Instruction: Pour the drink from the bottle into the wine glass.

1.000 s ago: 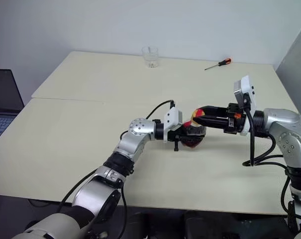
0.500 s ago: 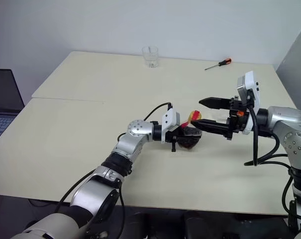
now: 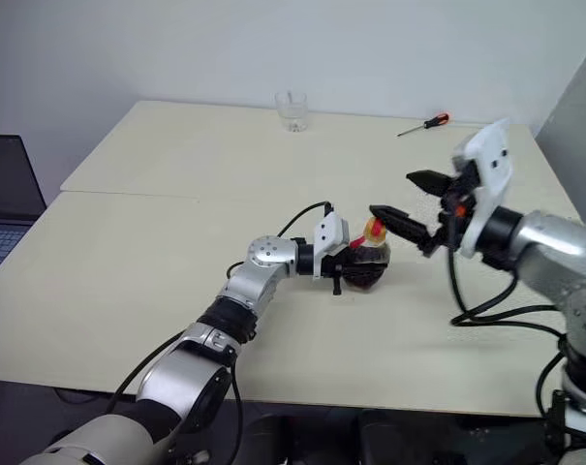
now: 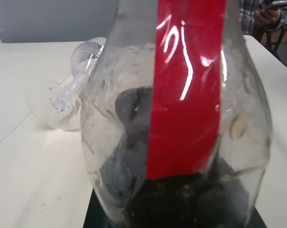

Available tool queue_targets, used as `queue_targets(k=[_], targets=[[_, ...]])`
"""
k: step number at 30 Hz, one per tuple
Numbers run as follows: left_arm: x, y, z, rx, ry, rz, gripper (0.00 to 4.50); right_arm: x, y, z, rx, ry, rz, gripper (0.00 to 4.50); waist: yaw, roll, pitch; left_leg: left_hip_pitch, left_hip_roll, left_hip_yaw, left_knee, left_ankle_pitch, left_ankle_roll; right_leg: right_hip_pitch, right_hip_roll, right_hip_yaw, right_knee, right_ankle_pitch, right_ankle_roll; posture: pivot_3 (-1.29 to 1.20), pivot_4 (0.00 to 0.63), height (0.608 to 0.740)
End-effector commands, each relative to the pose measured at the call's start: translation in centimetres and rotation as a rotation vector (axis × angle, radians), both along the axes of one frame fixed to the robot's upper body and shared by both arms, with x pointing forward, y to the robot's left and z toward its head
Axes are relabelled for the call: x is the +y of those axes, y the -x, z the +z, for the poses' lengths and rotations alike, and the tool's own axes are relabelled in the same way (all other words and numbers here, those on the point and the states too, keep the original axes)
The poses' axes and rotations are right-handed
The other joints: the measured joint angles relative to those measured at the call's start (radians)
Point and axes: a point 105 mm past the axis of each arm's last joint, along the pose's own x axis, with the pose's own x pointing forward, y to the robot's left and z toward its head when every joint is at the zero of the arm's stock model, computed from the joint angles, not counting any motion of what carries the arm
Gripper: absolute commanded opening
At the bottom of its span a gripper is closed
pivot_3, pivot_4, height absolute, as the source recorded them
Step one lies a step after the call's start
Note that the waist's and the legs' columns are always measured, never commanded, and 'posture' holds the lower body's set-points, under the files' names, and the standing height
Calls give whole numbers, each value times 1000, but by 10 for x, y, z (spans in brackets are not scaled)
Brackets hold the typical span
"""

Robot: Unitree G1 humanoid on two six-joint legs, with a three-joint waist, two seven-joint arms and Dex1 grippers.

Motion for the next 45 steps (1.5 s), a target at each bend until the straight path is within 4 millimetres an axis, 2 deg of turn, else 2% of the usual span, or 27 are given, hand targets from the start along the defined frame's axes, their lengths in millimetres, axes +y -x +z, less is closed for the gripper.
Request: queue_targets(k=[1, 6, 11, 16, 22, 32, 45], targets=[[-3, -7, 25, -75, 48, 6, 808, 2, 1, 19, -76, -84, -170, 4500, 0, 0, 0, 0, 0, 0, 0, 0, 0, 0, 0, 0, 0, 0, 0, 0, 150, 740], [-7, -9, 26, -76, 54, 1, 808, 9, 0, 18, -75, -117, -284, 4500, 2, 0, 0, -1, 0, 0, 0, 0, 0, 0, -1, 0, -1, 0, 0, 0, 150, 740], [-15, -7, 28, -78, 64, -20, 808, 5, -7, 8, -46, -100, -371, 4500, 2, 0, 0, -2, 0, 0, 0, 0, 0, -1, -1, 0, -1, 0, 0, 0, 150, 740], [-13, -9, 29, -82, 67, -15, 801, 3, -14, 5, -18, -210, -476, 4500, -2, 0, 0, -1, 0, 0, -1, 0, 0, -1, 0, 0, 0, 0, 0, 0, 150, 740], [-12, -9, 27, -83, 69, -9, 801, 22, -14, -7, 52, -239, -445, 4500, -1, 0, 0, -2, 0, 0, -1, 0, 0, -3, 0, 0, 1, 0, 0, 0, 150, 740], [-9, -10, 26, -81, 71, 2, 801, 20, -21, -20, 89, -227, -466, 4500, -1, 0, 0, -3, 0, 0, -1, 0, 0, -4, 0, -1, 0, 0, 0, 0, 150, 740], [-9, -8, 26, -82, 68, -4, 800, 12, -36, -9, 42, -258, -488, 4500, -1, 0, 0, -3, 0, 1, -1, 0, 0, -4, 0, -1, 0, 0, 0, 0, 150, 740]])
